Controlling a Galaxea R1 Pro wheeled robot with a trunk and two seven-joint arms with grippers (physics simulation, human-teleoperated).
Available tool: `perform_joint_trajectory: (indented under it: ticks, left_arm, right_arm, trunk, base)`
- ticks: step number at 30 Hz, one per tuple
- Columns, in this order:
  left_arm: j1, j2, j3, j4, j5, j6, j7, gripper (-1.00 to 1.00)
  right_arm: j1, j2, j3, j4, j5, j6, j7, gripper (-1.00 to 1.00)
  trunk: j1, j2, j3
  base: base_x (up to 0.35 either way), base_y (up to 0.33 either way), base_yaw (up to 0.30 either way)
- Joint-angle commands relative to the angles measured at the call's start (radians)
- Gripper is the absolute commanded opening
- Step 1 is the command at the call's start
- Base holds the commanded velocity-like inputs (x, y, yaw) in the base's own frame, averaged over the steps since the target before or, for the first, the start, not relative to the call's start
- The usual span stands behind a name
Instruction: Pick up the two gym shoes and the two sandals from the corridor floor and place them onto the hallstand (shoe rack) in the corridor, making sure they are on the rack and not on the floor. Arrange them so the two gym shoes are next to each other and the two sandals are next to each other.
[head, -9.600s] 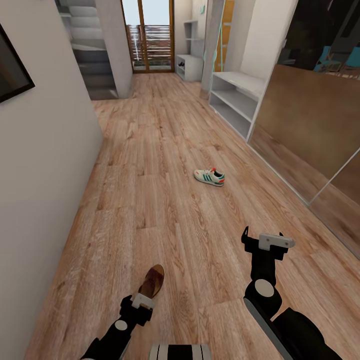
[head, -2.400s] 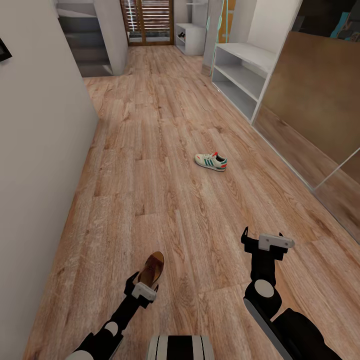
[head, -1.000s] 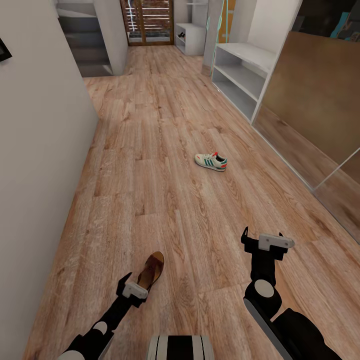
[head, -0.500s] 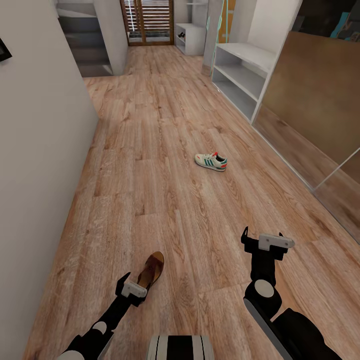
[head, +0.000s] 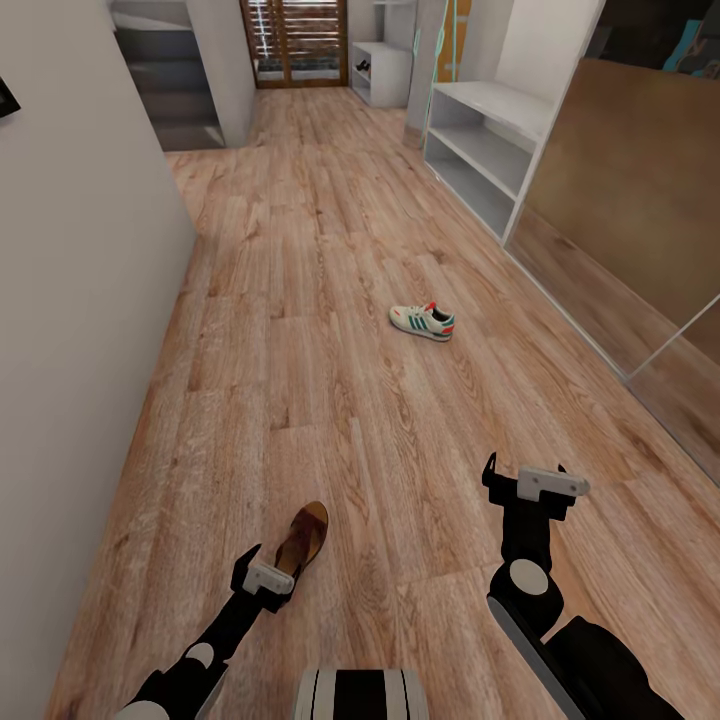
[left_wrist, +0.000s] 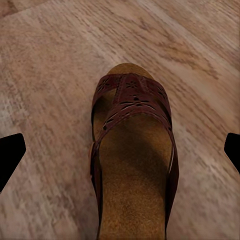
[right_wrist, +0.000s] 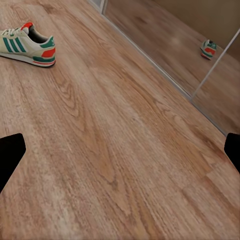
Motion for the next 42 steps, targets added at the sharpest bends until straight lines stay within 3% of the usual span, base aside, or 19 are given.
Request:
perform_joint_trajectory:
  ticks: [1, 42]
  left_arm:
    - [0.0, -0.001, 0.009, 0.0, -0.002, -0.002, -0.008, 1.0]
    - [0.0, -0.002, 0.01, 0.0, 0.001, -0.003, -0.008, 1.0]
  right_arm:
    - [-0.001, -0.001, 0.003, -0.002, -0.003, 0.01, -0.007, 1.0]
    - [-0.001, 0.0, 0.002, -0.002, -0.003, 0.007, -0.009, 1.0]
  trunk:
    - [0.0, 0.0, -0.002]
    - [0.0, 0.0, -0.062]
  base:
    - [0.0, 0.0, 0.0]
    - [0.0, 0.0, 0.0]
